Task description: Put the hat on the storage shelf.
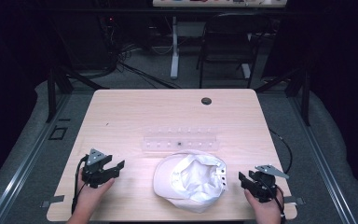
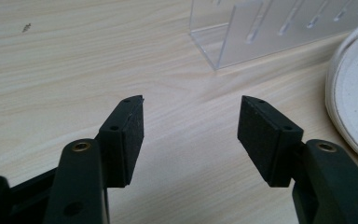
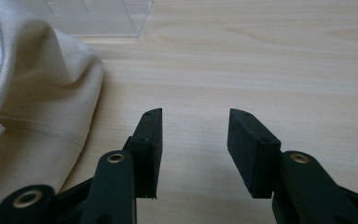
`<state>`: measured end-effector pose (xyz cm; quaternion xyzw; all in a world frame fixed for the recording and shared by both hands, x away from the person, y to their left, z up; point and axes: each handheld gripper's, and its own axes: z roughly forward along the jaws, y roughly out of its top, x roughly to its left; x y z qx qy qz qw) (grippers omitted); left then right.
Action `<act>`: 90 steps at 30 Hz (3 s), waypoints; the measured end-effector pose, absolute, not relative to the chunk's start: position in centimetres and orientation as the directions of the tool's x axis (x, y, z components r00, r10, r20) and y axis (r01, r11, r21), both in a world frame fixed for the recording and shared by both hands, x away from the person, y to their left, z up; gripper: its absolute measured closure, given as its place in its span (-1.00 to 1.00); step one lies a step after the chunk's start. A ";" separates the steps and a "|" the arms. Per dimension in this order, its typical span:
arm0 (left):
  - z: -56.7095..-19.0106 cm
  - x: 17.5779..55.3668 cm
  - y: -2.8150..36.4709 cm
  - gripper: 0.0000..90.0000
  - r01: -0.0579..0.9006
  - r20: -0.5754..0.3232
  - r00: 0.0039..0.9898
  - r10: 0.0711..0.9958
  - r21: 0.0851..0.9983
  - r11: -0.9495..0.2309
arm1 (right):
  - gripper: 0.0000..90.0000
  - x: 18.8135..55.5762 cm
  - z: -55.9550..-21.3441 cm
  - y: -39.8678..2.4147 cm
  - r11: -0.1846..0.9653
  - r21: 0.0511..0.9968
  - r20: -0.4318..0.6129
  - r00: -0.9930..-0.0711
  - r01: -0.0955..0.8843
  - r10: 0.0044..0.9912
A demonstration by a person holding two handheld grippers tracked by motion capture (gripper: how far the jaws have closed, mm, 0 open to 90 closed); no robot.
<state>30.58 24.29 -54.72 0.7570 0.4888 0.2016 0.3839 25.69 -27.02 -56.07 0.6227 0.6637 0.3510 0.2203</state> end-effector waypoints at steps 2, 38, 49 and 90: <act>-54.8 30.6 24.1 -0.06 0.581 -0.070 0.448 0.891 0.780 -0.231 | 0.22 25.5 -56.0 -27.1 -0.051 0.730 0.173 -0.113 0.682 0.978; -55.0 30.3 23.4 -0.05 0.597 -0.083 0.484 0.871 0.759 -0.259 | 0.04 29.2 -50.0 -25.6 0.026 0.462 0.464 -0.267 0.887 0.845; -55.1 30.3 23.3 -0.05 0.602 -0.077 0.489 0.869 0.751 -0.272 | 0.05 30.0 -51.0 -24.1 0.043 0.378 0.527 -0.253 0.925 0.812; -55.3 30.4 23.3 -0.05 0.603 -0.078 0.488 0.869 0.750 -0.272 | 0.70 31.5 -49.1 -22.3 0.056 0.257 0.654 -0.216 0.965 0.725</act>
